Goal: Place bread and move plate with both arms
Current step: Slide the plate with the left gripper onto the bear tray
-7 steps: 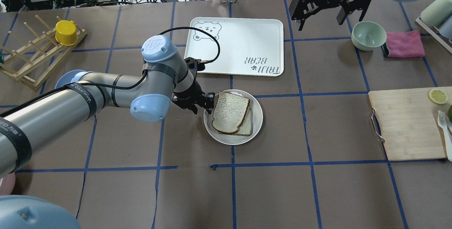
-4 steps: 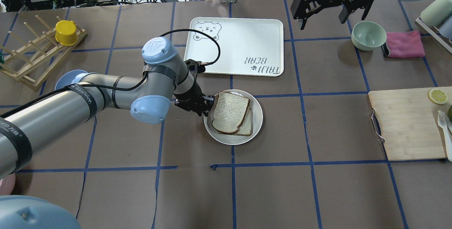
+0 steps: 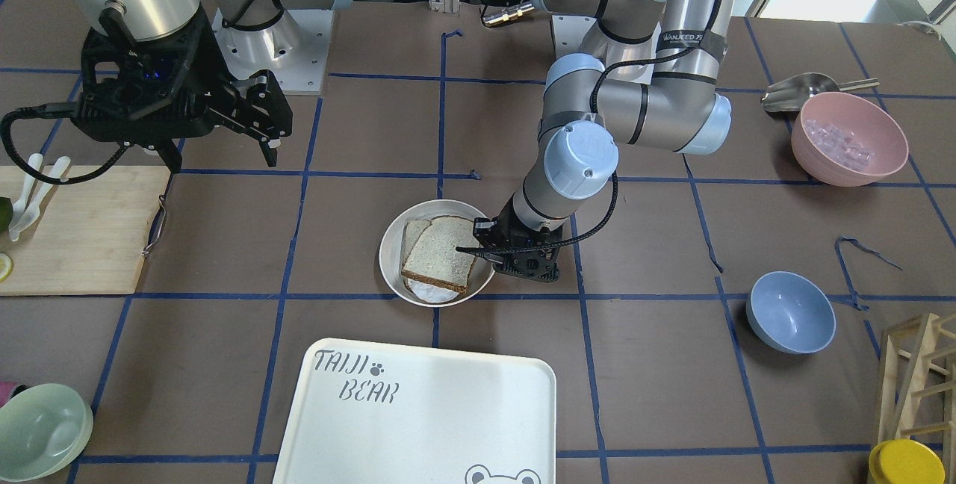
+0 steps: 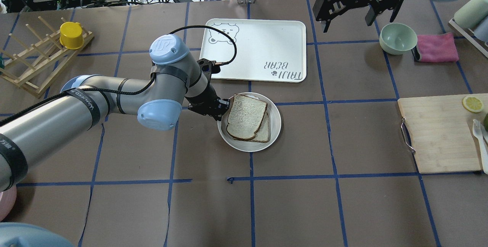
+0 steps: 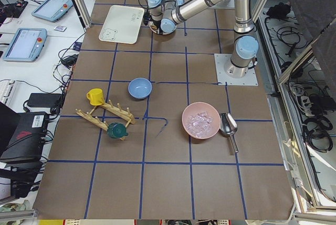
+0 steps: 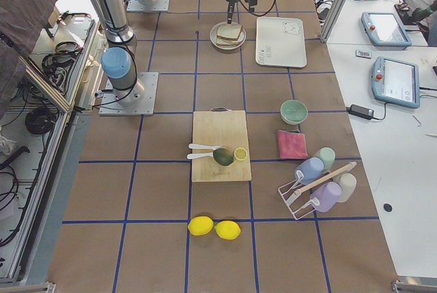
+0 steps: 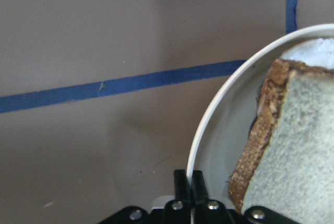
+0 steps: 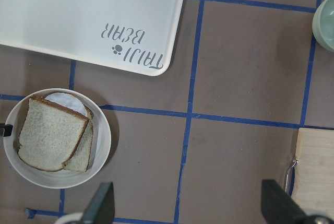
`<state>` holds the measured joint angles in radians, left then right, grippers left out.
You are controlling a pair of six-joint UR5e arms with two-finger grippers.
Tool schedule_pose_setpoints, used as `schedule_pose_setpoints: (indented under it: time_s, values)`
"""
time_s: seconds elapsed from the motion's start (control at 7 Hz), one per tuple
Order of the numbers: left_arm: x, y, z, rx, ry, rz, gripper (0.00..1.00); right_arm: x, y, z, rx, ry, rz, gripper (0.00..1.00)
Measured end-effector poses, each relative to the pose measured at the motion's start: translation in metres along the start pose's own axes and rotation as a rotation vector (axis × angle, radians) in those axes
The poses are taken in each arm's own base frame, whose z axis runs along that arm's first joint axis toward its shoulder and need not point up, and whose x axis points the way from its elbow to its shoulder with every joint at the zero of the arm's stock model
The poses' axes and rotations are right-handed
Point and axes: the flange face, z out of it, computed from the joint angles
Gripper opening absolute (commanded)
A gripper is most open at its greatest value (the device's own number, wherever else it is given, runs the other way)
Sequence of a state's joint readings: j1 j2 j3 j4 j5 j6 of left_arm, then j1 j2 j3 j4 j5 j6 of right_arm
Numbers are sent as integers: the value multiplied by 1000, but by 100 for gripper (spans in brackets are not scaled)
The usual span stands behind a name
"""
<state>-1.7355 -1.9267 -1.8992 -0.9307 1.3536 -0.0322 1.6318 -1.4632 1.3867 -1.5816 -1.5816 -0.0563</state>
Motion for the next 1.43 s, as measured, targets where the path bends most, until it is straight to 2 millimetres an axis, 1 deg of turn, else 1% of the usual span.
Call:
schedule_pose_setpoints:
  time_s: [0.43, 0.57, 0.71, 0.86, 1.0, 1.14, 1.43]
  values:
    - [-6, -28, -58, 38, 59, -34, 0, 0, 0, 0, 1, -2, -3, 100]
    - [-12, -36, -69, 51, 79, -49, 0, 0, 0, 0, 1, -3, -4, 100]
    - [-23, -51, -77, 69, 88, -65, 0, 0, 0, 0, 1, -3, -5, 100]
    - [-29, -75, -90, 87, 94, -73, 0, -1, 0, 0, 1, -3, -5, 100]
    - [-30, -104, -103, 100, 102, -77, 0, -1, 0, 1, 1, -4, -5, 100]
    - [-31, -134, -109, 113, 112, -79, 0, -1, 0, 1, 0, -3, -5, 100]
    - [-36, -191, -98, 136, 139, -82, 0, 0, 0, 1, -1, -3, -5, 100]
